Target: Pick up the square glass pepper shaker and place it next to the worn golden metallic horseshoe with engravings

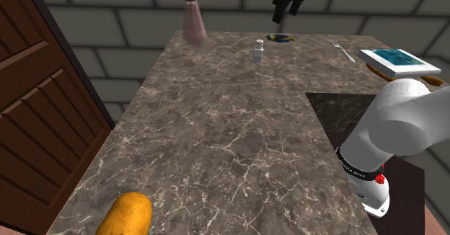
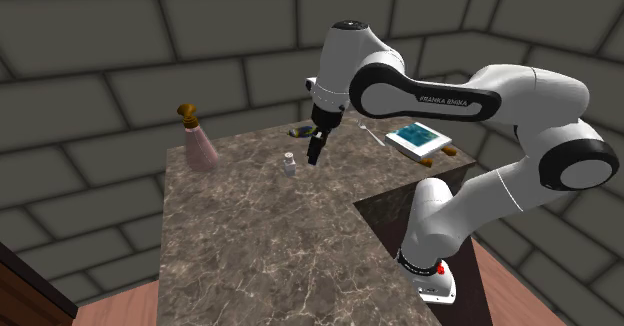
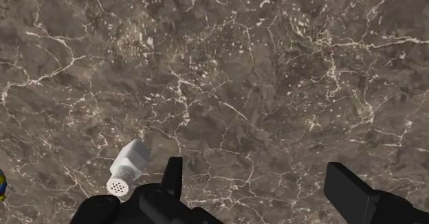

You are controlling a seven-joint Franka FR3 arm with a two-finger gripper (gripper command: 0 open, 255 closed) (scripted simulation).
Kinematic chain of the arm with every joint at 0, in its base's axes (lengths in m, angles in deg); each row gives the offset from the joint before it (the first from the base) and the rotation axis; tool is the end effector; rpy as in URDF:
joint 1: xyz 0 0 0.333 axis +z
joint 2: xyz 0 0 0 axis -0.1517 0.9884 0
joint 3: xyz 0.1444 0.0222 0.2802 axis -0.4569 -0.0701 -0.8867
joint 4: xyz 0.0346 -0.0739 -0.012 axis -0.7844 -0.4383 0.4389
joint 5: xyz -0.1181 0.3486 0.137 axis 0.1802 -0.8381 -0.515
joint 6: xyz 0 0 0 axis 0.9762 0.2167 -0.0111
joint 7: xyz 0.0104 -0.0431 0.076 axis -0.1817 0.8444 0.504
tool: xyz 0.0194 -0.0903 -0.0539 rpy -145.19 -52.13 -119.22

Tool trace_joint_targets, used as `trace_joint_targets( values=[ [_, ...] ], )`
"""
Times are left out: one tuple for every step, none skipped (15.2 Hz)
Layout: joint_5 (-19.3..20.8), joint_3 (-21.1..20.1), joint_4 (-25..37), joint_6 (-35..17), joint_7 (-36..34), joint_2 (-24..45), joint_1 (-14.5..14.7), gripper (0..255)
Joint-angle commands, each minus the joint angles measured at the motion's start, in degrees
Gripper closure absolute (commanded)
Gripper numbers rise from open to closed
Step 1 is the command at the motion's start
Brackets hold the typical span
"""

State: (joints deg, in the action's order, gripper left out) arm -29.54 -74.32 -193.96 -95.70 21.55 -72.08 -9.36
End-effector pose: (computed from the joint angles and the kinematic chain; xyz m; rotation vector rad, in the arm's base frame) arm 0.3198 0.0161 0.6434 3.0924 -0.0456 0.3088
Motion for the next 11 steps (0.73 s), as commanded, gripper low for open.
trace_joint_targets(
  values=[
    [0.0, 0.0, 0.0, 0.0, 0.0, 0.0, 0.0, 0],
    [0.35, 0.72, 0.37, -0.73, 0.62, 1.76, -0.34, 0],
    [0.68, 1.43, 0.81, -1.44, 1.22, 3.55, -0.67, 0],
    [0.99, 2.13, 1.3, -2.13, 1.82, 5.38, -0.99, 0],
    [1.28, 2.82, 1.85, -2.78, 2.42, 7.24, -1.3, 0],
    [1.54, 3.5, 2.45, -3.42, 3.02, 9.12, -1.61, 0],
    [1.77, 4.17, 3.12, -4.02, 3.61, 11.03, -1.91, 0],
    [1.98, 4.83, 3.84, -4.59, 4.19, 12.96, -2.19, 0],
    [2.17, 5.48, 4.62, -5.12, 4.78, 14.92, -2.47, 0],
    [2.32, 6.12, 5.45, -5.63, 5.37, 16.9, -2.74, 0],
    [2.44, 6.75, 6.35, -6.09, 5.96, 18.91, -3.01, 0]
  ],
)
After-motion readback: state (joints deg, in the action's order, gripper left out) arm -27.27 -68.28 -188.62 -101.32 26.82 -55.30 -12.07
